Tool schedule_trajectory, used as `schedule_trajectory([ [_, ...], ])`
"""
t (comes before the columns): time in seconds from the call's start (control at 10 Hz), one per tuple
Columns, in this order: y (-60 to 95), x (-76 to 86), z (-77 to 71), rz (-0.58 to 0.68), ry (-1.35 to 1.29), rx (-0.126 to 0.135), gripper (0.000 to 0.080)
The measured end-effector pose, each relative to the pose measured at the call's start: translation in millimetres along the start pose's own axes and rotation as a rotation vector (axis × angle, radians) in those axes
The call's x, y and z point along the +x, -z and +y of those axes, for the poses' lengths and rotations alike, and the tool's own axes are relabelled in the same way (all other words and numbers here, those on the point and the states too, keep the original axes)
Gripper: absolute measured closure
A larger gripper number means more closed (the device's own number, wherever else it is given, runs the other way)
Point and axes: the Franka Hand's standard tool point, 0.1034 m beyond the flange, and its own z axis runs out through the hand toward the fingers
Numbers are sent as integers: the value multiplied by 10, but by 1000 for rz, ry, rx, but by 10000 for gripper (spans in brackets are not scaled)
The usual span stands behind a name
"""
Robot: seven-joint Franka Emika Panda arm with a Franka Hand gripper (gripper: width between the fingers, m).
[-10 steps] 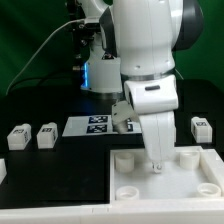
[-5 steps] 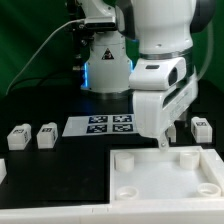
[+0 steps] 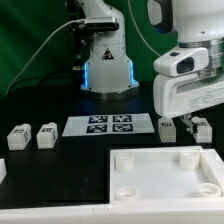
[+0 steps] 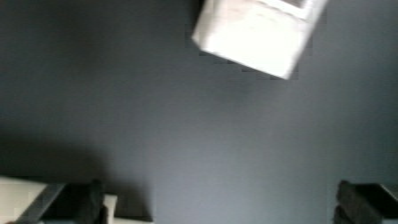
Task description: Assemble one leg
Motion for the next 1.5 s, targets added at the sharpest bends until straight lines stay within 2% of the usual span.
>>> schedule_trajectory([
  [0.2, -10, -72, -43, -41, -83, -5, 151],
  [0.3, 16, -191, -100, -128, -92, -25, 151],
  [0.5, 87, -271, -111, -229, -128, -43, 151],
  [0.6, 29, -304, -126, -307, -135, -42, 151],
  [0.7, -65, -330, -80, -360, -151, -35, 151],
  [0.8, -44, -410, -62, -482, -156, -39, 151],
  [1.0, -67, -364, -62, -624, -158, -31, 151],
  [1.1, -50, -451, -61, -739, -163, -34, 151],
  [1.2, -100, -478, -82, -860, -177, -36, 151],
  [1.3, -207, -436, -96, -907, -186, -32, 151],
  [1.5, -262, -432, -95, -910, -199, -35, 151],
])
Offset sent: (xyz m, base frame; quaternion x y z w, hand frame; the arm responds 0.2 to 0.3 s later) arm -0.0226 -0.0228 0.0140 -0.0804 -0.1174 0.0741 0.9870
